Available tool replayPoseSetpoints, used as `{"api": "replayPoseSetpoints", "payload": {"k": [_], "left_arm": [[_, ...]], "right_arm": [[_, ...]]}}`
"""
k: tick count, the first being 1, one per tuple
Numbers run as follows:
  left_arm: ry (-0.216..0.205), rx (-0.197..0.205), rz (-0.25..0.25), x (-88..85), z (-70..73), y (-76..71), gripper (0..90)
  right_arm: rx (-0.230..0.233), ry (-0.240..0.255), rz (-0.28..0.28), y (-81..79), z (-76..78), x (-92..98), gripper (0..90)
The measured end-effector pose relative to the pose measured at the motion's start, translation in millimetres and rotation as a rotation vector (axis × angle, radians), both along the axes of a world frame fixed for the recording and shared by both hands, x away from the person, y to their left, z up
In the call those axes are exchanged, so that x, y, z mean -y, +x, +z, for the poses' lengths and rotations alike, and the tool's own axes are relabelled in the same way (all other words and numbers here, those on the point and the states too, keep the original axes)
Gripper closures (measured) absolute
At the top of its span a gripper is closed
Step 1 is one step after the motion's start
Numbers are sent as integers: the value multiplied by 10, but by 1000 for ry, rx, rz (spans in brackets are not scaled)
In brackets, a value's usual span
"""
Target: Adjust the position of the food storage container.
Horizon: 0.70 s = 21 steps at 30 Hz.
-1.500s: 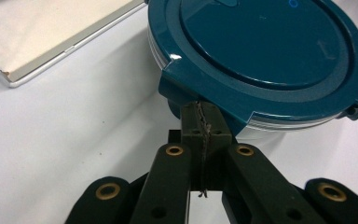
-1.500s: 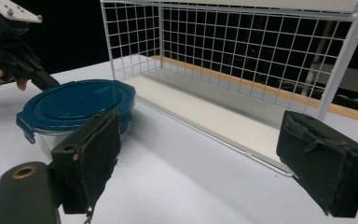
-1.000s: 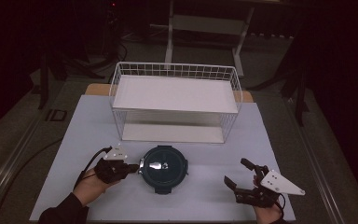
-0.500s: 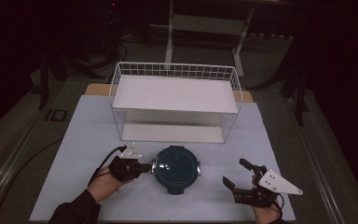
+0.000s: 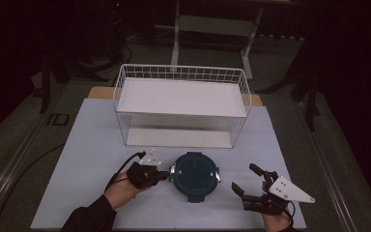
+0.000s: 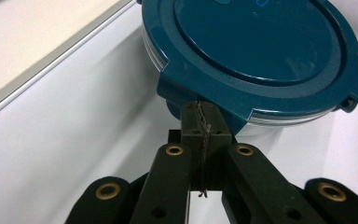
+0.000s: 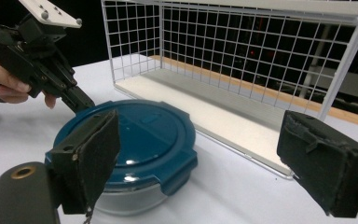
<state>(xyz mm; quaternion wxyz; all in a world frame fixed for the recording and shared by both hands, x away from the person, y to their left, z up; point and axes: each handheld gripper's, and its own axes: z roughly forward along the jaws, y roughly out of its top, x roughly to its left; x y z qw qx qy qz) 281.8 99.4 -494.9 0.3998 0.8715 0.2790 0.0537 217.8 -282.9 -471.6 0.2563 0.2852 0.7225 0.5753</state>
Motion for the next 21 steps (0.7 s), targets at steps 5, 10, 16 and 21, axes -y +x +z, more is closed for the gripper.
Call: {"api": "replayPoseSetpoints", "payload": {"k": [5,10,16,21], "left_arm": [[-7,-5,-10,75,-4,14,898],[-9,2,-13,156,-8,45,899],[0,25,-7,248,-9,60,898],[12,66,-1,248,16,51,878]], "right_arm": [[12,9,2,-10,3,-10,133],[16,2,1,-15,1,-21,133],[19,-3,5,-21,-2,-36,133],[22,2,0,-25,2,-24,135]]}}
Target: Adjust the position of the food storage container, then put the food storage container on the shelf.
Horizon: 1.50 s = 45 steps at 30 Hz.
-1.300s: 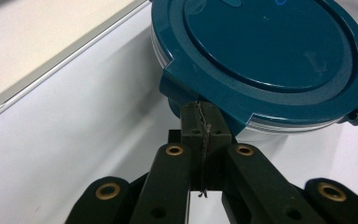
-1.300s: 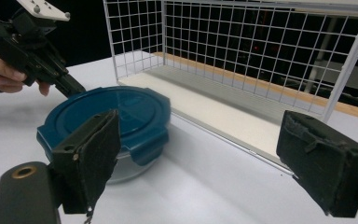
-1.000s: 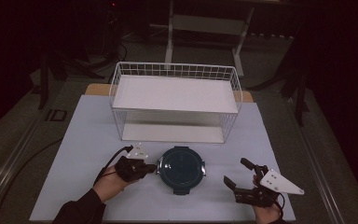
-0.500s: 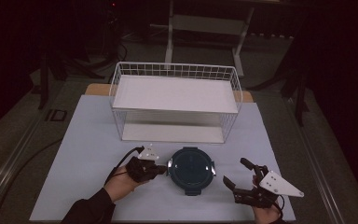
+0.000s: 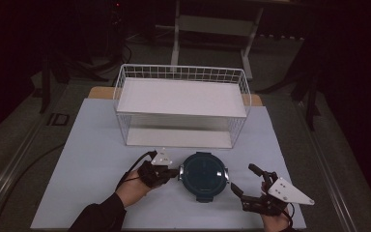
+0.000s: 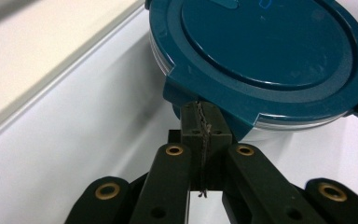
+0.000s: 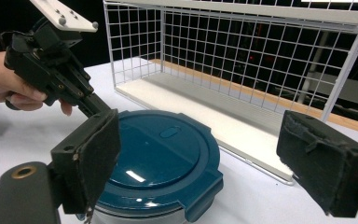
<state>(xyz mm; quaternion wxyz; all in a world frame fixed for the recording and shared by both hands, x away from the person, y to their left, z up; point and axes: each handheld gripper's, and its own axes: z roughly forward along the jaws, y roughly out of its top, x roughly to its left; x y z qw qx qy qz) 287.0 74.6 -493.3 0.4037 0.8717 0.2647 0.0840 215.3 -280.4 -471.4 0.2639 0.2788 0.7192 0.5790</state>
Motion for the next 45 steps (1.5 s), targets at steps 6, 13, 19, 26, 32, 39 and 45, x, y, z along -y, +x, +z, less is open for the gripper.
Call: {"api": "replayPoseSetpoints", "payload": {"k": [6,13,19,26,32,39,45], "left_arm": [[-148,-64,32,-188,125,24,414],[-311,-1,2,-291,294,-96,12],[-336,-15,-2,-263,401,-102,12],[-307,-137,66,-171,250,66,14],[-284,-276,127,-99,67,214,22],[-262,-528,165,0,-99,334,46],[-282,-619,220,-12,-119,386,211]], "right_arm": [[8,-3,-1,-7,1,-2,135],[44,-36,-14,-31,62,-11,135],[32,-37,16,-18,99,-67,141],[-28,-32,8,34,176,-81,155],[-100,-6,-22,98,240,-33,143],[-122,-45,-42,108,174,-85,107],[-131,-72,-28,93,144,-166,107]]}}
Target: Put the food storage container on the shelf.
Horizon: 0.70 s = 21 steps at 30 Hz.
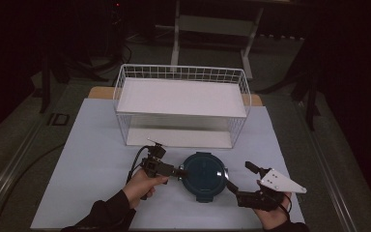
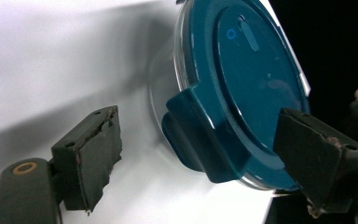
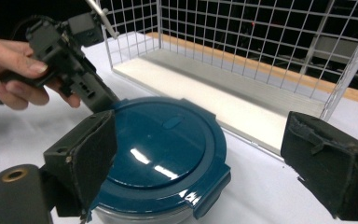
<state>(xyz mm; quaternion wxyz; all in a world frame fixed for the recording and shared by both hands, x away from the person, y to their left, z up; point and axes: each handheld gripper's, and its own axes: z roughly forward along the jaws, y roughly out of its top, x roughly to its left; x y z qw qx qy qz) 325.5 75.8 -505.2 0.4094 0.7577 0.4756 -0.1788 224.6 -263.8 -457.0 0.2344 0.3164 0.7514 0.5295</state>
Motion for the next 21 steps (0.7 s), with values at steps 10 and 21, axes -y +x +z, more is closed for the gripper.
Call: {"api": "replayPoseSetpoints", "payload": {"k": [10,21], "left_arm": [[-66,-106,-24,-22,-73,73,488],[8,15,-13,-45,125,46,708]], "right_arm": [[-38,-21,17,-2,-44,-58,113],[-263,35,-37,163,-93,17,181]]}}
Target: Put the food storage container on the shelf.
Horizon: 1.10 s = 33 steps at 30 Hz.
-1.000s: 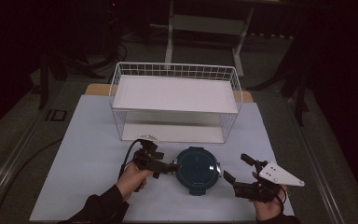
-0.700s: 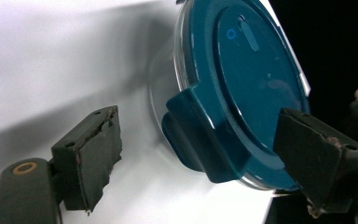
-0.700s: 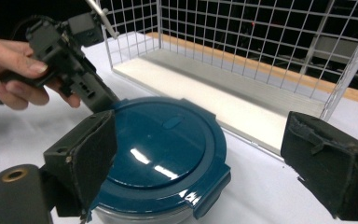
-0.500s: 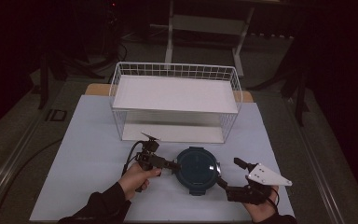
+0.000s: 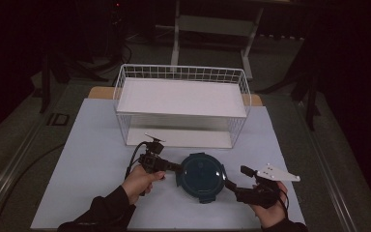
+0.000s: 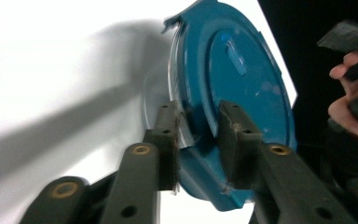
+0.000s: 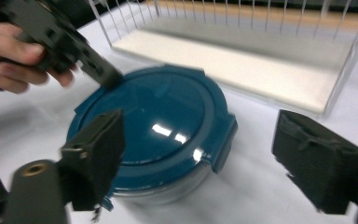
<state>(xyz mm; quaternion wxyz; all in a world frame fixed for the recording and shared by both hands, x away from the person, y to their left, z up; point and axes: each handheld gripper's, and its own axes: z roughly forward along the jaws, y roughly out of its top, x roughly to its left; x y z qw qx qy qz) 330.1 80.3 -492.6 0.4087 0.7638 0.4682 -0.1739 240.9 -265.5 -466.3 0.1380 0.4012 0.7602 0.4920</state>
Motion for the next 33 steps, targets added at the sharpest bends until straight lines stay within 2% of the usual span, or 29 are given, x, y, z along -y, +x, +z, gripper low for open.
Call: {"api": "replayPoseSetpoints", "payload": {"k": [1,3,5,6,7,9,10,11,14,16,19,23,26,29,33], "left_arm": [[22,-3,10,24,20,-7,708],[20,-17,8,27,17,-2,702],[-22,-33,26,-2,-22,-18,650],[-37,-58,43,-29,-52,-27,563],[-57,-94,60,-54,-90,-35,559],[-87,-165,79,-88,-174,-48,476],[-105,-200,80,-101,-215,-54,472],[-126,-230,75,-105,-254,-58,455],[-171,-294,8,-36,-335,-87,460],[-160,-276,9,-23,-316,-103,463],[-166,-262,4,-36,-325,-107,486],[-161,-192,-18,5,-267,-129,498],[-151,-143,-53,30,-204,-155,519],[-136,-94,-91,50,-157,-191,527],[-136,-68,-124,51,-139,-210,539]], "right_arm": [[-31,14,4,31,-16,9,182],[-72,27,-2,77,-43,19,182],[-77,16,-1,83,-63,10,182],[-78,17,2,78,-71,6,182],[-78,13,6,74,-78,5,182],[-75,9,5,65,-83,7,181],[-80,15,6,67,-83,10,181],[-79,20,2,67,-81,12,182],[-78,28,1,65,-70,11,182],[-86,32,-1,69,-68,10,182],[-104,37,-1,87,-79,16,185],[-161,75,6,129,-113,39,216],[-233,128,19,182,-145,78,247],[-332,225,29,243,-218,155,299],[-424,272,37,282,-297,206,363]]}}
